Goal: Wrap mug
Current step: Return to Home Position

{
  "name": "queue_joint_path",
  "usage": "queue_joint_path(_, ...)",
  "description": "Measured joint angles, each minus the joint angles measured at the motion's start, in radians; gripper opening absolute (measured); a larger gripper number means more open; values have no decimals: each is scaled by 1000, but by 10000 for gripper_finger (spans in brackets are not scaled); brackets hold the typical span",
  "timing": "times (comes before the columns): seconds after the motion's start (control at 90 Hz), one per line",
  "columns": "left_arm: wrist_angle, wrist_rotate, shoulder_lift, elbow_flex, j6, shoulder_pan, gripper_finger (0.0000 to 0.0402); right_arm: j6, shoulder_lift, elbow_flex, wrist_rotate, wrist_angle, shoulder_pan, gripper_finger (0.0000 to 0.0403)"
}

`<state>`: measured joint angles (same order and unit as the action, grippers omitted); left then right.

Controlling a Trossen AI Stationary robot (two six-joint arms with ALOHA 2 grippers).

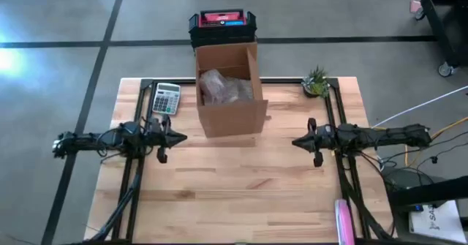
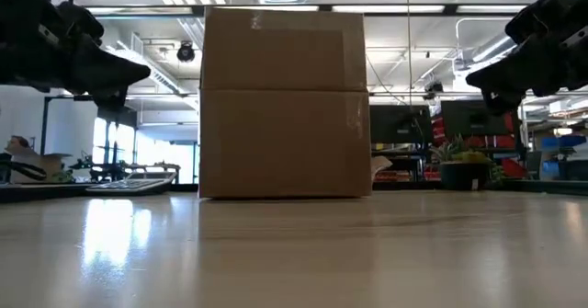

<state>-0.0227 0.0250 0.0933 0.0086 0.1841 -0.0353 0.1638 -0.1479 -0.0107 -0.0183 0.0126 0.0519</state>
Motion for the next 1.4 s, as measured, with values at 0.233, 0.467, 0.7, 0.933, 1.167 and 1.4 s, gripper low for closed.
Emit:
queue_joint_path(0.233, 0, 0, 62, 0, 0, 0, 0, 0, -4, 0, 0, 0, 0, 3)
queue_joint_path(0.467, 0, -1, 113, 0, 0, 0, 0, 0, -4, 0, 0, 1, 0, 3)
queue_joint_path(0.7, 0, -1, 152, 0, 0, 0, 0, 0, -4, 0, 0, 1, 0, 3)
queue_joint_path(0.933, 0, -2, 180, 0, 0, 0, 0, 0, -4, 0, 0, 1, 0, 3)
queue_joint_path(1.167, 0, -5, 199, 0, 0, 0, 0, 0, -4, 0, 0, 1, 0, 3)
queue_joint_path(1.4, 0, -5, 210, 0, 0, 0, 0, 0, -4, 0, 0, 1, 0, 3)
